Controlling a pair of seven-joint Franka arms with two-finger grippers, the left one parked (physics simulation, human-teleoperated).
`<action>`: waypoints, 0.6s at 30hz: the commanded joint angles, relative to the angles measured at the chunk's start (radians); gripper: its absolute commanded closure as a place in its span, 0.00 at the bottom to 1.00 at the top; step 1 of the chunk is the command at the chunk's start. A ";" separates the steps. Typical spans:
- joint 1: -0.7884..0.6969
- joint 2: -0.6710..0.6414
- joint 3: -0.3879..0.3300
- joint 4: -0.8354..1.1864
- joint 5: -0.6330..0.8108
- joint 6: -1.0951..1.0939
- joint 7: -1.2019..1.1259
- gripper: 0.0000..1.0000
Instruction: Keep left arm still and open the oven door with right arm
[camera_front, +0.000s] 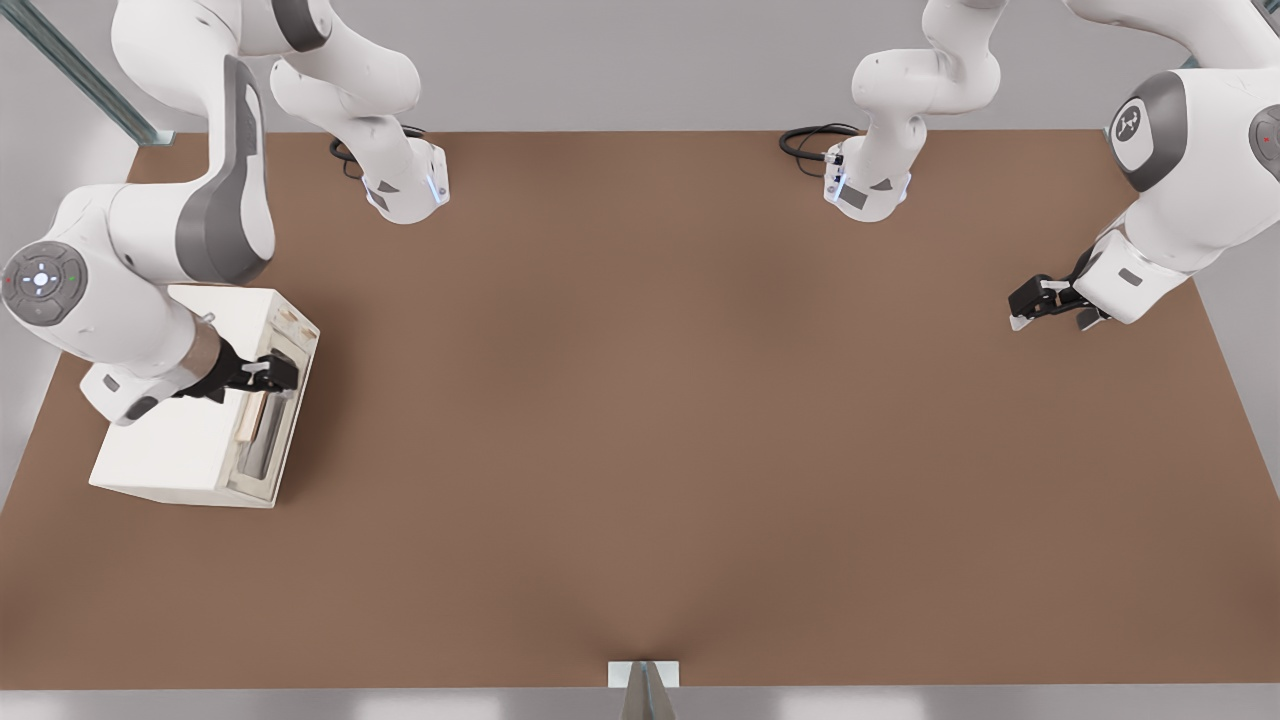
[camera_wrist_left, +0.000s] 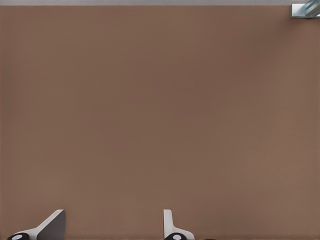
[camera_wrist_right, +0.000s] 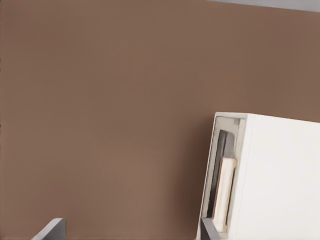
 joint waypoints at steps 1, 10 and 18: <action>0.002 -0.001 0.001 0.001 0.010 -0.008 -0.018 0.00; 0.145 0.128 0.056 -0.061 -0.620 -0.136 0.491 0.65; 0.134 0.120 0.006 -0.239 -0.708 0.052 0.649 1.00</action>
